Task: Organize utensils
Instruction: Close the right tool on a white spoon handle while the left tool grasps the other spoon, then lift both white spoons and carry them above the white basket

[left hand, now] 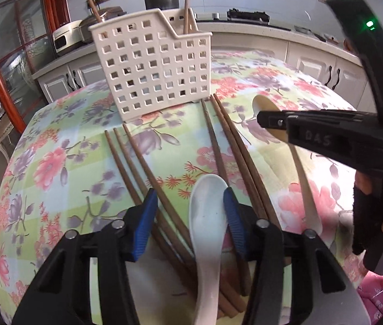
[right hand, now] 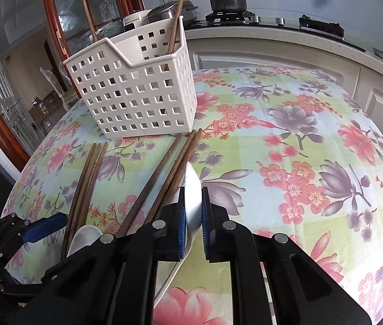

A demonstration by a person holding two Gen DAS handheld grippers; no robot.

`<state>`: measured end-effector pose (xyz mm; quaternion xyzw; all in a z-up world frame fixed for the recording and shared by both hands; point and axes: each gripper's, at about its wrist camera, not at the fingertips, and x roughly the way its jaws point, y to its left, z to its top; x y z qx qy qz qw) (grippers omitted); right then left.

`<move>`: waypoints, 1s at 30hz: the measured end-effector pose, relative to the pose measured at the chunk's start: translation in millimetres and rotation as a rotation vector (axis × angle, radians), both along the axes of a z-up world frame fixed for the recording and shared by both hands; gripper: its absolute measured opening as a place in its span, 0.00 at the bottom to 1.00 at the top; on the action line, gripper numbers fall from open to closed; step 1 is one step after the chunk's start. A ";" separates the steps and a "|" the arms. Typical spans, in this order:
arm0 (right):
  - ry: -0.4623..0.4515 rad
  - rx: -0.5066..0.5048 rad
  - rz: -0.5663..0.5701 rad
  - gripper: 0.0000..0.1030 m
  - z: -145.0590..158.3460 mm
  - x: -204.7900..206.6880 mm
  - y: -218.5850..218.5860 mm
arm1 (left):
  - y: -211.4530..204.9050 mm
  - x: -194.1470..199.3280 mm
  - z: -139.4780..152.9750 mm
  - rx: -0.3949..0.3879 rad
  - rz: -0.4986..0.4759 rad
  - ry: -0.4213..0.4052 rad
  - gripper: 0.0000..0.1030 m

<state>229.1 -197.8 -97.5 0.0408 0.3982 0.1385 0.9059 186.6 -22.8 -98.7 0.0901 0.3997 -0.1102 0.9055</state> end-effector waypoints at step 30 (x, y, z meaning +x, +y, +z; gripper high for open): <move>-0.196 0.036 0.054 0.11 49.0 -26.5 5.7 | 13.6 -13.9 61.8 -0.075 0.049 -0.211 0.06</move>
